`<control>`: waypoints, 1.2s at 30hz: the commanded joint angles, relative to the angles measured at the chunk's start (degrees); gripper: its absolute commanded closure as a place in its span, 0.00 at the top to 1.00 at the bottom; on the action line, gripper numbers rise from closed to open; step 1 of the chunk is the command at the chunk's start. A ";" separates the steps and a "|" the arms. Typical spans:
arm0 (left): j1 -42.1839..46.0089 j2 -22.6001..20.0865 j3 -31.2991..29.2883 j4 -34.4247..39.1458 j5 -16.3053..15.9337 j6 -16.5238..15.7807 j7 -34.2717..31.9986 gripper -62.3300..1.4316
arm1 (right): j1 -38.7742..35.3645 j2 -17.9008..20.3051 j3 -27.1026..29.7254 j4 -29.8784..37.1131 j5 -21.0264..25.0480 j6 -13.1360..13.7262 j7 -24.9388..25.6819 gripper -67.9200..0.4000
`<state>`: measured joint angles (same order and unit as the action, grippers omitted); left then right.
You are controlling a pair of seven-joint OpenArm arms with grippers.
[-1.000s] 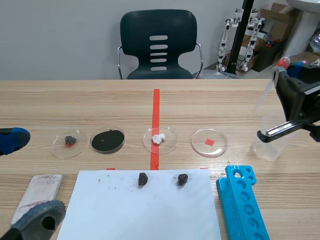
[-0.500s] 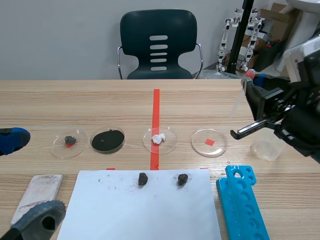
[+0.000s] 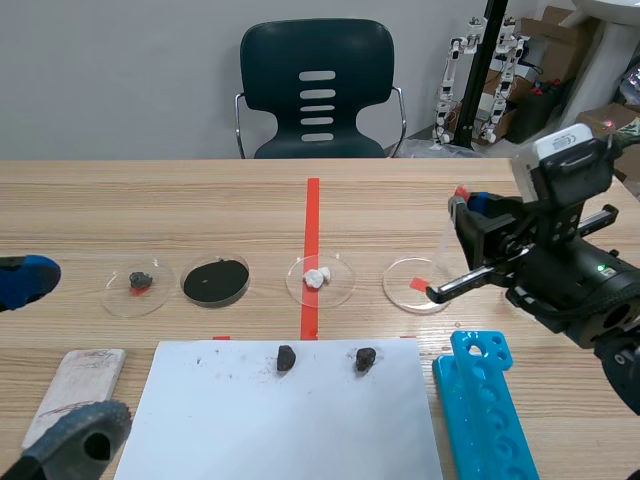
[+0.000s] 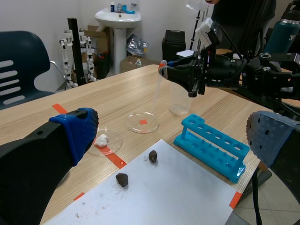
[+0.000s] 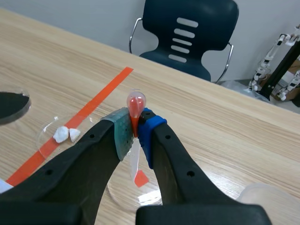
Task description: Draw acid from the petri dish
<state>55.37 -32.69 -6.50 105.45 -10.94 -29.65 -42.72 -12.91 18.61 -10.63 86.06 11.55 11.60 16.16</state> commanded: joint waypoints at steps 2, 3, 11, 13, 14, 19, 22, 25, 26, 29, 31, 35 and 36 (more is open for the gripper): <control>-0.02 0.44 0.17 0.50 -0.42 -0.13 -0.98 1.00 | 1.68 -0.20 0.09 -1.03 -0.83 -0.13 1.01 0.05; -0.02 0.44 0.17 0.50 -0.42 -0.13 -0.96 1.00 | 1.99 -0.39 0.07 -1.77 -1.16 -0.11 1.38 0.05; -0.02 0.42 0.17 0.50 -0.42 -0.13 -0.96 1.00 | 3.56 -0.87 0.07 -6.54 -2.60 -0.15 5.11 0.05; -0.02 0.42 0.17 0.50 -0.42 -0.13 -0.96 1.00 | 3.78 -0.87 0.07 -7.06 -2.60 -0.15 5.49 0.05; -0.02 0.42 0.17 0.50 -0.42 -0.13 -0.98 1.00 | 4.04 -0.87 0.07 -7.28 -2.58 -0.15 5.57 0.05; -0.02 0.42 0.17 0.50 -0.42 -0.13 -0.98 1.00 | 4.52 -1.03 0.07 -8.20 -2.58 -0.15 6.01 0.05; -0.02 0.42 0.17 0.50 -0.42 -0.13 -0.96 1.00 | 4.52 -1.03 0.07 -8.20 -2.58 -0.15 6.01 0.05; -0.02 0.42 0.17 0.50 -0.42 -0.13 -0.96 1.00 | 4.50 -1.03 0.07 -8.48 -2.58 -0.15 6.01 0.05; -0.02 0.42 0.17 0.50 -0.42 -0.13 -0.96 1.00 | 4.50 -1.03 0.07 -8.57 -2.58 -0.15 6.01 0.05; -0.02 0.42 0.17 0.50 -0.42 -0.13 -0.96 1.00 | 4.50 -1.03 0.07 -9.01 -2.58 -0.17 6.01 0.05; -0.02 0.42 0.17 0.50 -0.42 -0.13 -0.96 1.00 | 4.50 -1.03 0.07 -9.20 -2.58 -0.17 6.01 0.05; -0.02 0.42 0.17 0.50 -0.42 -0.13 -0.96 1.00 | 4.50 -1.03 0.07 -9.70 -2.58 -0.17 6.01 0.05; -0.02 0.42 0.17 0.50 -0.42 -0.13 -0.96 1.00 | 4.50 -1.03 0.07 -9.70 -2.58 -0.17 6.01 0.05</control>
<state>55.37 -32.69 -6.50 105.45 -10.94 -29.65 -42.72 -9.41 17.45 -10.63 76.09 8.54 11.44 21.12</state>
